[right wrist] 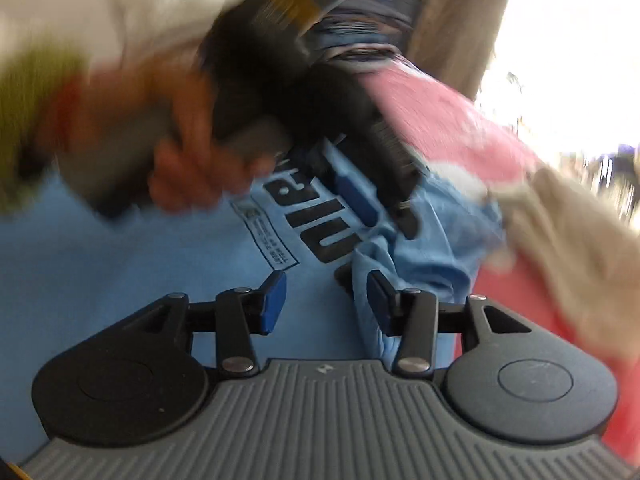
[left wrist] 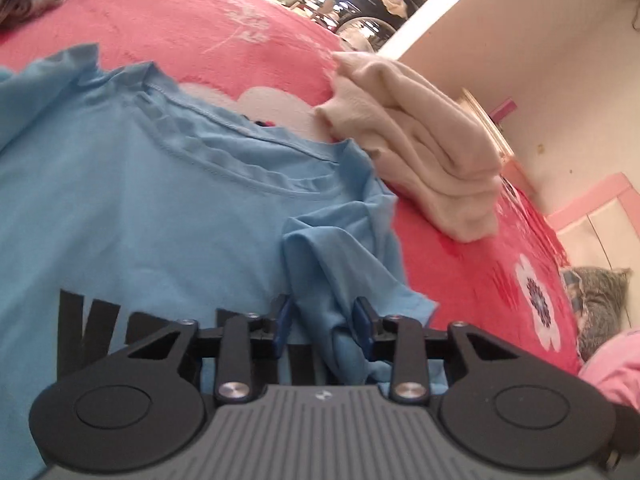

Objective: Fold clothes

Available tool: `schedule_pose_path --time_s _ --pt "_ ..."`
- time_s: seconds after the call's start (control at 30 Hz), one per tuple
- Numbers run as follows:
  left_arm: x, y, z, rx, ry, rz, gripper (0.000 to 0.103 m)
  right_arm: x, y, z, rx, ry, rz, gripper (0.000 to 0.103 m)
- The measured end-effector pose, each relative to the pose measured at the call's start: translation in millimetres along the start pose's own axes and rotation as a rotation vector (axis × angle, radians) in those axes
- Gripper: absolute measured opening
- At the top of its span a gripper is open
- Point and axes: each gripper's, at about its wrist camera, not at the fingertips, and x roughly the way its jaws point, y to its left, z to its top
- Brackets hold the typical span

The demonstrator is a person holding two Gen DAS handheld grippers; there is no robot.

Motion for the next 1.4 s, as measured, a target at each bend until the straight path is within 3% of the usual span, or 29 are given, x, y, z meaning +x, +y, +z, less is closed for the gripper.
schedule_pose_path --time_s 0.4,0.47,0.5,0.53,0.6,0.73,0.87,0.97,1.07,1.13,1.3,1.4 --pt "-7 15 4 -0.01 -0.031 0.002 0.028 41 -93 15 0.434 -0.019 0.015 0.044" --pt "-10 13 3 0.018 -0.041 0.007 0.028 44 -105 17 0.488 -0.025 0.016 0.036" --pt "-12 10 2 0.044 -0.046 0.01 0.029 42 -108 17 0.5 -0.032 0.017 0.013" --pt "-14 7 0 0.07 -0.051 0.013 0.033 39 -111 17 0.511 -0.04 0.019 0.004" --pt "-17 1 -4 0.113 -0.06 0.006 0.041 35 -116 17 0.534 -0.054 0.021 0.0" --pt "-21 -10 -8 0.172 -0.073 -0.025 0.044 25 -128 17 0.58 -0.082 0.026 0.0" --pt "-19 -29 -10 0.286 -0.101 0.015 0.044 16 -140 17 0.626 -0.111 0.03 0.0" --pt "-22 -46 -13 0.455 -0.104 0.022 0.045 9 -148 17 0.661 -0.133 0.034 0.003" --pt "-17 -62 -19 0.654 -0.05 0.026 0.045 13 -135 6 0.612 -0.058 0.058 0.004" --pt "-8 -68 -23 0.734 -0.008 0.04 0.043 20 -124 -4 0.592 -0.008 0.074 0.004" --pt "7 -69 -23 0.772 0.051 0.036 0.039 35 -109 -27 0.65 0.056 0.1 0.005" --pt "1 -73 -25 0.795 0.053 -0.014 0.04 38 -107 -31 0.668 0.052 0.099 0.006"
